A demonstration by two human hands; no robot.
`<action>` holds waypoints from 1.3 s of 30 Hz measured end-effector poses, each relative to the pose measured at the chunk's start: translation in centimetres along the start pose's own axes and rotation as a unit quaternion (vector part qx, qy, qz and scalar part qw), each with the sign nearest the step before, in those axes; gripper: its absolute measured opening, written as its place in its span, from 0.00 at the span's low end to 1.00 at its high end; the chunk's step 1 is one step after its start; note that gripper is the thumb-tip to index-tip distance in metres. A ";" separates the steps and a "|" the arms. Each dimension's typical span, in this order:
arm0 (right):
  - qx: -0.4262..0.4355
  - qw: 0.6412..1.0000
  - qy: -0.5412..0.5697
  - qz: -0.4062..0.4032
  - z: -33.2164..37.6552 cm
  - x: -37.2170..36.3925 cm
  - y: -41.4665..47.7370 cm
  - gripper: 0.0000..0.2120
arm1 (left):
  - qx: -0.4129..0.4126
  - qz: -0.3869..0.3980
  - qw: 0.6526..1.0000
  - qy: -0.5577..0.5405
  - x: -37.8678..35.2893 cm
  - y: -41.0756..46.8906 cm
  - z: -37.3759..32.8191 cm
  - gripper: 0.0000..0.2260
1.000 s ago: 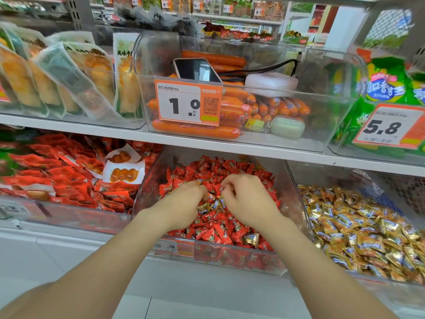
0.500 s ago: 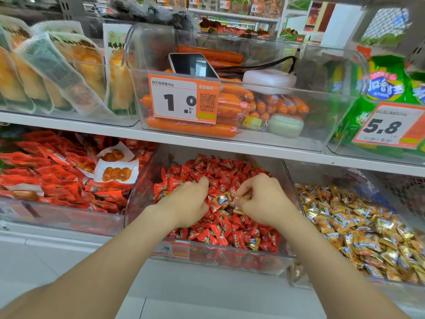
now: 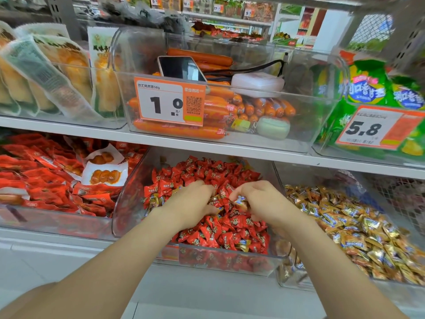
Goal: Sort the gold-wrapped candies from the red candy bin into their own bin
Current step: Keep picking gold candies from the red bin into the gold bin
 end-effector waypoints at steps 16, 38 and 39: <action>0.001 0.969 0.240 0.064 -0.2 -0.8 0.3 0.11 | -0.023 -0.013 0.994 -0.105 1.1 -0.4 0.1 0.13; 0.033 0.903 -0.427 0.034 1.7 -5.2 4.2 0.18 | 0.047 -0.007 0.985 -0.167 2.6 -4.3 4.8 0.25; 0.030 0.895 -0.444 0.030 1.8 -5.4 4.4 0.20 | 0.046 -0.023 0.986 -0.160 2.8 -4.1 4.6 0.26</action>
Point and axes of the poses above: each hand's wrist, its own y-axis towards the middle knuckle, its own x-axis out of the back of the hand, z = x × y, the point moved 6 cm from there along y, towards the middle knuckle, and after that the axes turned 10 degrees about z, right-handed, at the moved point
